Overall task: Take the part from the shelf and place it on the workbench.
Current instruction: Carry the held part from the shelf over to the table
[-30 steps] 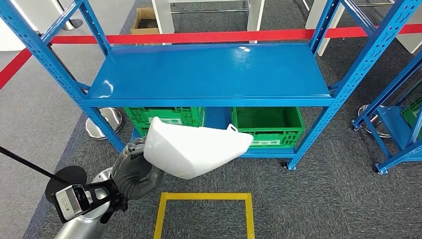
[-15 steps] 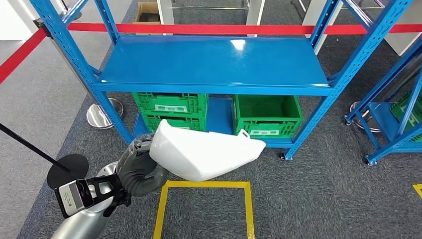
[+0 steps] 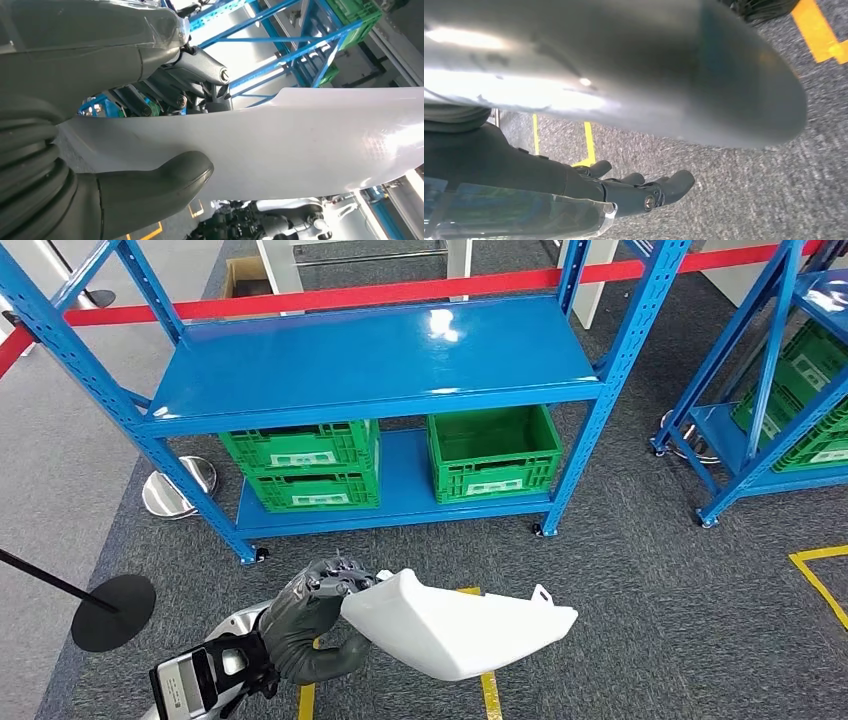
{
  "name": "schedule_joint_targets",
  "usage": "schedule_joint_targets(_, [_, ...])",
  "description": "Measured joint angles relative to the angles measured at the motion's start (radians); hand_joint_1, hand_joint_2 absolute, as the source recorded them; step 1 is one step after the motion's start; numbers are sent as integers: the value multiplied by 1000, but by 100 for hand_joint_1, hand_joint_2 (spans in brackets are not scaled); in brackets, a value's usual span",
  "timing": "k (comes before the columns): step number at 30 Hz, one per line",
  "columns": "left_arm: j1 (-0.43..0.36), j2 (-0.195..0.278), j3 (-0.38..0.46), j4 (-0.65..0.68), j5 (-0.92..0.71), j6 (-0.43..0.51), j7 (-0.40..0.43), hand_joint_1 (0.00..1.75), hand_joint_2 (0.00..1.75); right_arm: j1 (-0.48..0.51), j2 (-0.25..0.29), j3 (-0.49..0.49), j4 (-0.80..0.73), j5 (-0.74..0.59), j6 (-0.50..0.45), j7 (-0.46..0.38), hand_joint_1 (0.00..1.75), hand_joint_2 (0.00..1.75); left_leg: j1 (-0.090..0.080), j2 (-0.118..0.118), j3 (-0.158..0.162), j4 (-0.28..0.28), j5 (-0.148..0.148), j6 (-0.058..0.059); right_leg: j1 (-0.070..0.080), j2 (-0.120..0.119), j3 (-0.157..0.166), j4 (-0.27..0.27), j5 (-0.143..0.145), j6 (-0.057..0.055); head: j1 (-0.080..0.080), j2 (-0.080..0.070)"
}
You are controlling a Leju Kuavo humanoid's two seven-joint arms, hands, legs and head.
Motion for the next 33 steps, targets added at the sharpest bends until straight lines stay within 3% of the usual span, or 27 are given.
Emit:
schedule_joint_targets(1, [4, 0, 0, -3, -2, 1, 0, 175, 175, 1, 0, 0, -1, 3, 1, -4, 0, 0, 0, -12, 41, -72, 37, 7, 1, 9, 0, 0, 1, 1, 0, 0])
schedule_joint_targets(3, [7, 0, 0, -12, -3, 3, 0, 175, 175, -1, 3, 0, -2, 5, 2, -8, 0, 0, -1, -53, 123, -213, 81, 24, 2, 27, -3, 0, 6, 6, 3, 0])
schedule_joint_targets(5, [10, 0, 0, -20, -7, 5, 1, 175, 175, -3, 5, 0, -5, 10, 4, -13, 0, 0, -3, -74, 154, -266, 85, 30, -4, 44, -12, 0, 13, 17, 4, 0])
schedule_joint_targets(7, [12, -3, 0, -28, -10, 1, 4, 175, 175, -2, 3, 0, -6, 16, 7, -27, 0, 0, -3, -55, 156, -280, 88, 31, -9, 60, -22, 1, 19, 29, 2, 0])
schedule_joint_targets(9, [11, -10, -1, -34, 0, -13, 7, 175, 175, 0, 0, 0, -7, 18, 7, -48, 0, 0, 2, -31, 157, -296, 93, 36, -6, 40, -46, 35, -3, 37, 5, 0])
schedule_joint_targets(12, [3, -20, -4, -27, 21, -36, 9, 175, 175, -4, -7, -1, -9, 11, 3, -82, 0, 0, 3, 7, 152, -299, 97, 41, -4, -13, -131, 214, -93, 51, 12, 0])
schedule_joint_targets(14, [-6, -25, -6, -13, 28, -42, 6, 175, 175, -4, -11, -3, -10, 8, 0, -108, 0, 0, 3, 33, 147, -293, 97, 41, -6, -23, -163, 296, -113, 59, 12, 0])
schedule_joint_targets(15, [-10, -27, -6, -6, 30, -43, 2, 175, 175, -2, -13, -4, -10, 9, 0, -119, 0, 0, 4, 45, 145, -289, 96, 40, -8, -26, -151, 280, -97, 62, 12, 0])
schedule_joint_targets(17, [-20, -28, -5, 6, 36, -46, -9, 175, 175, -2, -19, -5, -11, 14, -2, -137, 0, 0, 5, 65, 139, -275, 92, 33, -13, -49, -80, 156, -43, 67, 12, 0])
schedule_joint_targets(19, [-37, -31, -5, 19, 34, -51, -13, 175, 175, -6, -23, -4, -13, 21, -2, -148, 0, 0, 0, 81, 131, -258, 85, 22, -13, -82, -27, 54, -16, 61, 13, 0])
schedule_joint_targets(20, [-48, -33, -5, 25, 29, -53, -11, 175, 175, -9, -24, -4, -13, 26, -1, -151, 0, 0, -3, 88, 127, -252, 83, 17, -12, -90, -21, 36, -15, 54, 12, 0])
schedule_joint_targets(23, [-75, -49, -12, 43, 6, -42, 3, 175, 175, -13, -25, -4, -14, 38, 3, -152, 0, 0, -4, 100, 121, -245, 82, 9, -10, -69, -34, 42, -11, 29, 9, 0])
schedule_joint_targets(25, [-94, -61, -22, 53, 1, -31, 11, 175, 175, -16, -29, -3, -14, 46, 5, -148, 0, 0, 1, 66, 103, -210, 50, -1, -11, -53, -41, 43, -2, 15, 9, 0])
schedule_joint_targets(27, [-111, -66, -33, 63, 16, -26, 18, 175, 175, -24, -34, -2, -14, 54, 9, -141, 0, 0, 3, 19, 52, -96, -20, -8, -10, -36, -53, 43, 7, 4, 7, 0])
schedule_joint_targets(29, [-120, -67, -45, 80, 44, -34, 27, 175, 175, -29, -34, -1, -14, 59, 12, -136, 0, 0, 3, 5, -4, 32, -70, -5, -6, -13, -65, 44, 16, 0, 6, 0])
schedule_joint_targets(30, [-123, -67, -50, 90, 57, -42, 30, 175, 175, -30, -33, 0, -14, 61, 13, -135, 0, 0, 2, 4, -12, 55, -71, -1, -4, -2, -69, 44, 20, 0, 6, 0])
schedule_joint_targets(31, [-128, -68, -56, 101, 70, -52, 31, 175, 175, -30, -33, 0, -14, 63, 14, -134, 0, 0, 0, 0, 2, 32, -50, 6, 0, 11, -71, 44, 23, 0, 6, 0])
schedule_joint_targets(32, [-134, -71, -61, 111, 82, -62, 32, 175, 175, -31, -33, 1, -14, 63, 14, -134, 0, 0, -2, -9, 33, -26, -16, 17, 3, 22, -71, 44, 25, 0, 6, 0])
schedule_joint_targets(33, [-143, -74, -64, 121, 94, -71, 33, 175, 175, -33, -31, 1, -13, 64, 14, -136, 0, 0, -4, -33, 73, -101, 17, 31, 4, 33, -72, 43, 28, 0, 7, 0])
